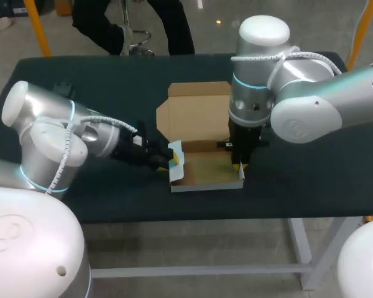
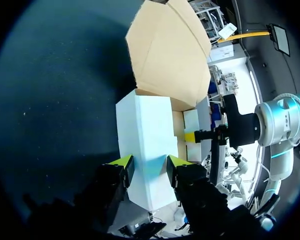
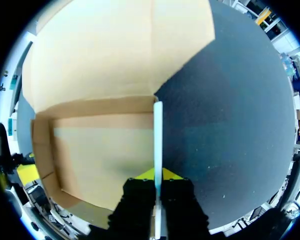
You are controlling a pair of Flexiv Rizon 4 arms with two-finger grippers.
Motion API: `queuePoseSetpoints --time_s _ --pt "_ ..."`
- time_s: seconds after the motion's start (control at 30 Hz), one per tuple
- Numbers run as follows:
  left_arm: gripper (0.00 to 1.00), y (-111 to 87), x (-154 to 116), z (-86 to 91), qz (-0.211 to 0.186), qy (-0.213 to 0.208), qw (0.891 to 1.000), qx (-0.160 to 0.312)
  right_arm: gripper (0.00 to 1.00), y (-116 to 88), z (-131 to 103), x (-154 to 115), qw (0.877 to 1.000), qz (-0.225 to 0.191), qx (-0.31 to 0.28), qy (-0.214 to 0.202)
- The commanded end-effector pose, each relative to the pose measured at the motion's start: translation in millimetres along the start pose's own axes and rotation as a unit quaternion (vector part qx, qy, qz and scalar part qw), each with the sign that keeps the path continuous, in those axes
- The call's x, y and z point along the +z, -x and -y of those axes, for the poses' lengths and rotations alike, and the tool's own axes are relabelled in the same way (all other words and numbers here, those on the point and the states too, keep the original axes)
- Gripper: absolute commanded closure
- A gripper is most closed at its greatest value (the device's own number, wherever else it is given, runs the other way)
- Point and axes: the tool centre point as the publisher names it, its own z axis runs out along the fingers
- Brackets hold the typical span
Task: Assemble the packaging by folding the flat box into shape, placing the metal phone stand inside, and closing the box properly
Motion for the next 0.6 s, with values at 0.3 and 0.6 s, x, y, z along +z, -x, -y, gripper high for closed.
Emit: queuePoseSetpoints --time_s 0.3,0.6 --pt "0.49 -1.3 9.4 3.9 0.083 0.014 0.996 -0.011 1.0 -1.0 -0.3 -0.2 1.0 0.001 0.0 -0.001" --pt "0.53 2.9 15.9 7.0 0.149 0.026 0.988 -0.022 1.0 -1.0 -0.3 -0.2 1.0 0.001 0.0 -0.001"
